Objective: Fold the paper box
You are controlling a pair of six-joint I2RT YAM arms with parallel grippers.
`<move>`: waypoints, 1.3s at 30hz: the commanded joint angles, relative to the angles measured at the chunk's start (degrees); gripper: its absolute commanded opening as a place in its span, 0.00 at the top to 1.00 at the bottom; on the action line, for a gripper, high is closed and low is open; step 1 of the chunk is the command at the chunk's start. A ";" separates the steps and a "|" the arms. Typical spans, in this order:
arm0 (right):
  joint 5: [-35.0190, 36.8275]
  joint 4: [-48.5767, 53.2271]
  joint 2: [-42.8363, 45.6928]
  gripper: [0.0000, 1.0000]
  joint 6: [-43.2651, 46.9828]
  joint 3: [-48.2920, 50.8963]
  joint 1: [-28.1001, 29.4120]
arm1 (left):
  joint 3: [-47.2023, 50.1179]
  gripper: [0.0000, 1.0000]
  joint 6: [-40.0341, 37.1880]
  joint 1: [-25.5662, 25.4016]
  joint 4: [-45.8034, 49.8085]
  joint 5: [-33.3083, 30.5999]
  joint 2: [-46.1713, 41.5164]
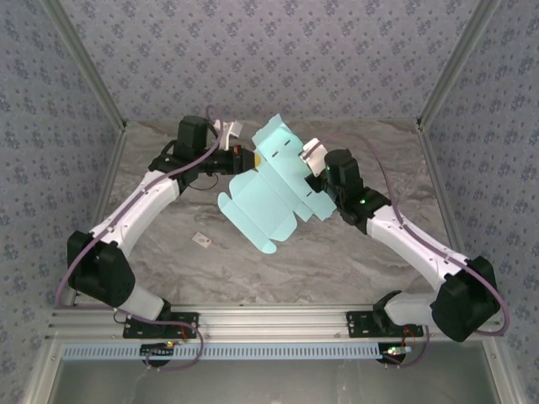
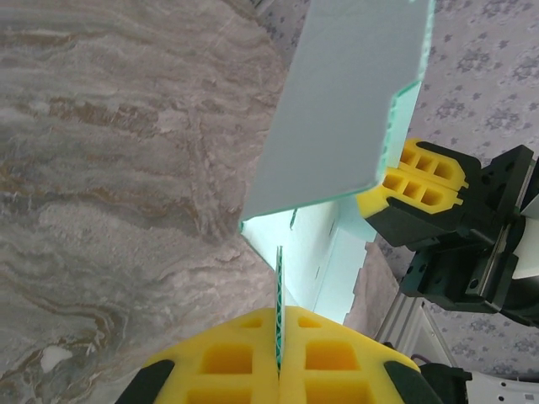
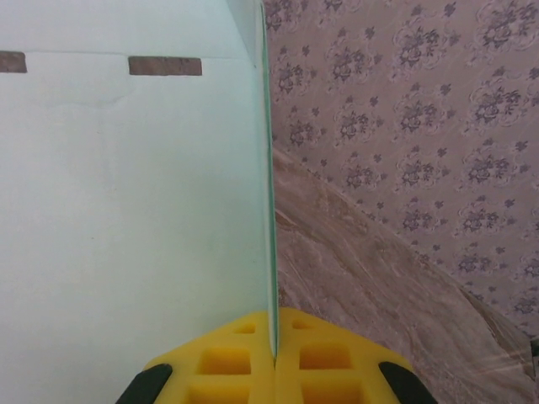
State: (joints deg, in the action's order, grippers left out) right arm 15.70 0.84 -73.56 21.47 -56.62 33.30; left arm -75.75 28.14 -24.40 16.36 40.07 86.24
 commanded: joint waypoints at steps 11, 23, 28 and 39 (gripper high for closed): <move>-18.80 11.44 -0.79 0.98 -1.40 -2.40 -6.49 | 9.10 0.93 -0.43 -0.60 -7.54 -4.56 0.40; -30.66 27.42 -9.39 1.00 -2.19 -8.99 -10.47 | 24.95 0.68 2.29 -0.93 -21.10 -11.60 1.95; -33.10 30.70 -9.60 1.00 -0.86 -12.13 -11.00 | 26.26 0.57 -1.72 -0.62 -18.16 -18.83 -1.02; -42.26 39.64 -9.65 1.00 2.32 -19.83 -12.79 | 25.25 0.30 -12.71 -0.69 -18.19 -18.79 -9.68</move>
State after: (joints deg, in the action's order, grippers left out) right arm -21.96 36.10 -83.26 22.04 -74.06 21.15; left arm -49.34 20.43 -25.15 -0.40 20.34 77.87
